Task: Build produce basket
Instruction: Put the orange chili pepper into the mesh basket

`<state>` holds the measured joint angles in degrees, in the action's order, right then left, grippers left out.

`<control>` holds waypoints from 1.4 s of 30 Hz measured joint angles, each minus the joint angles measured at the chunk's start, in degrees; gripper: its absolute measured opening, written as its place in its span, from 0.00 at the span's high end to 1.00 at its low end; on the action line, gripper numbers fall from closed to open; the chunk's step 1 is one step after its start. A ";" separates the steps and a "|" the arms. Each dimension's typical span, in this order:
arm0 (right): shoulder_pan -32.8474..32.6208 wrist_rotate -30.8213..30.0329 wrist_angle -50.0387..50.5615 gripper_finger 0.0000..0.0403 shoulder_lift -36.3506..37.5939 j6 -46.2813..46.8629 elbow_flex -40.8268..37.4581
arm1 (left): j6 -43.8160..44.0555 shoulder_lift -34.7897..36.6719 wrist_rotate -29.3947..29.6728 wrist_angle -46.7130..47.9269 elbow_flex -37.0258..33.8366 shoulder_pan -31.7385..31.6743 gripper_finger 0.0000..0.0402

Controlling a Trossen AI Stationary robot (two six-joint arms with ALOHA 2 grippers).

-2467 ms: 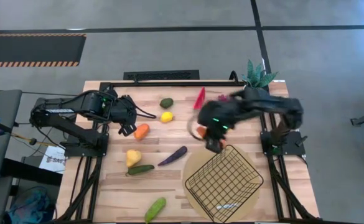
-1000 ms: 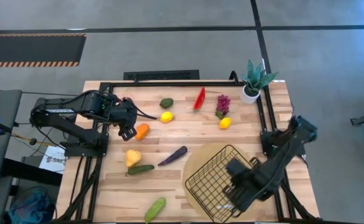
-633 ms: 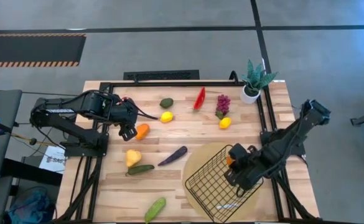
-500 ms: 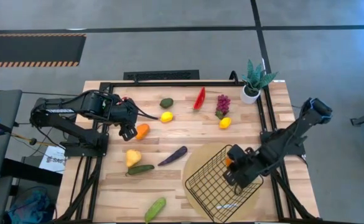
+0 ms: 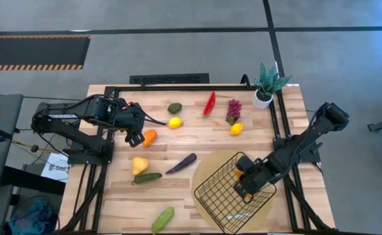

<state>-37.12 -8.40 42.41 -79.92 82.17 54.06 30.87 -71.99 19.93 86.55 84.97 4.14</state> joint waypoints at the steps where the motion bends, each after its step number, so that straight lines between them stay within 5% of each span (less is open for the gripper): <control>1: 0.00 0.73 0.07 0.86 0.00 -0.12 -0.20 | 0.05 0.00 0.09 0.01 0.00 0.00 0.50; 11: 0.98 2.64 -0.63 0.86 -0.09 -2.08 -1.97 | 0.18 0.00 0.32 -0.12 0.00 0.00 0.50; 20: 2.36 3.36 -6.35 0.87 -7.98 -3.51 -0.44 | 0.42 0.02 0.36 -0.12 0.00 0.00 0.50; 33: 1.88 4.18 9.36 0.87 -9.33 -4.50 10.80 | -0.17 0.02 0.39 -0.10 0.00 0.00 0.50; 42: 1.91 3.60 10.50 0.87 -9.51 -4.73 14.52 | -0.19 0.02 0.51 -0.10 0.00 0.00 0.50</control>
<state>-35.22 -4.79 52.90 -89.43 77.44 68.58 30.68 -71.96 20.44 86.46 84.97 4.14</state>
